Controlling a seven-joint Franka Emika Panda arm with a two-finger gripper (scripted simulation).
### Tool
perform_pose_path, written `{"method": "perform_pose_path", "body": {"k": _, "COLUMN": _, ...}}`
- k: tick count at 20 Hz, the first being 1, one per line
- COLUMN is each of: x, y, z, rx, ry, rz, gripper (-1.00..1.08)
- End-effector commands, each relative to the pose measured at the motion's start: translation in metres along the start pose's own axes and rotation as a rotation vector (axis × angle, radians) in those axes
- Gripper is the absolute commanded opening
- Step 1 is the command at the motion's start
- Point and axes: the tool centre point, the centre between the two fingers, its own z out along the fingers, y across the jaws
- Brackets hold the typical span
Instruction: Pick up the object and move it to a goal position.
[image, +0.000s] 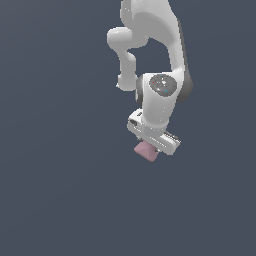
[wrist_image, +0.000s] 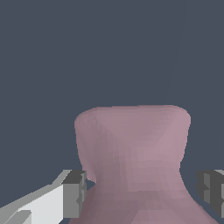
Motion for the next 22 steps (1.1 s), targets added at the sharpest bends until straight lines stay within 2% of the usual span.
{"method": "perform_pose_path", "body": {"k": 1, "x": -0.004, "y": -0.014, "z": -0.024, "rx": 0.000, "ry": 0.001, "rz": 0.000, "gripper": -1.00}}
{"method": "perform_pose_path", "body": {"k": 11, "x": -0.018, "y": -0.071, "z": -0.118, "rx": -0.001, "ry": 0.001, "rz": 0.001, "gripper": -1.00}}
{"method": "perform_pose_path", "body": {"k": 22, "x": -0.027, "y": -0.115, "z": -0.186, "rx": 0.000, "ry": 0.000, "rz": 0.000, "gripper": -1.00}}
